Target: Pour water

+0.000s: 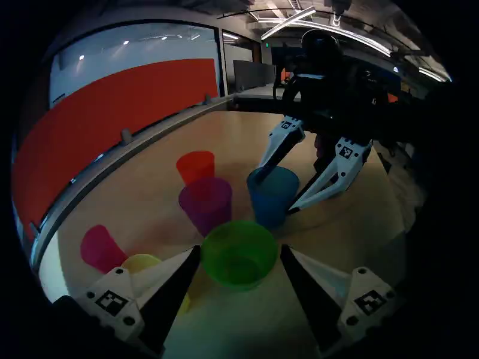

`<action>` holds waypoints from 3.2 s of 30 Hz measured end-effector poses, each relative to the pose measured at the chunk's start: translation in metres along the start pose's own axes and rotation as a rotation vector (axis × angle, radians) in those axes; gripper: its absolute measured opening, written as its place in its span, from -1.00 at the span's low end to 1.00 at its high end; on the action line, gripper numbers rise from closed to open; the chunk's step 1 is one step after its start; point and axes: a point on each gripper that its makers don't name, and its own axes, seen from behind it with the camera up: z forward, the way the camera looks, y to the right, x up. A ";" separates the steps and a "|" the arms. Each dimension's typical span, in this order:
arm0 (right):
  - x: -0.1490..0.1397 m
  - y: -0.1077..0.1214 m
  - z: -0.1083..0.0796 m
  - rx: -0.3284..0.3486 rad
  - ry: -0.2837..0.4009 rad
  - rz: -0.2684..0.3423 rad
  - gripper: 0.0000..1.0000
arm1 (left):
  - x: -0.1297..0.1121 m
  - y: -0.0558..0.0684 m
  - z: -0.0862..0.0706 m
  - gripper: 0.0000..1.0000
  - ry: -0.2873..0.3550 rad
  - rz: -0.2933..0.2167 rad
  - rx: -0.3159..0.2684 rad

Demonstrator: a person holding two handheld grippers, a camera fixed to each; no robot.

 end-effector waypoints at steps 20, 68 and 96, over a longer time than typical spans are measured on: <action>-0.010 -0.002 -0.037 -0.061 0.023 0.035 1.00 | 0.008 0.002 -0.021 0.98 0.035 0.022 0.053; 0.063 0.059 -0.123 -0.531 0.389 0.132 0.99 | 0.018 -0.051 -0.131 0.97 0.357 -0.195 0.519; 0.070 0.098 -0.175 -0.926 0.570 0.169 1.00 | 0.013 -0.098 -0.194 0.97 0.557 -0.325 0.849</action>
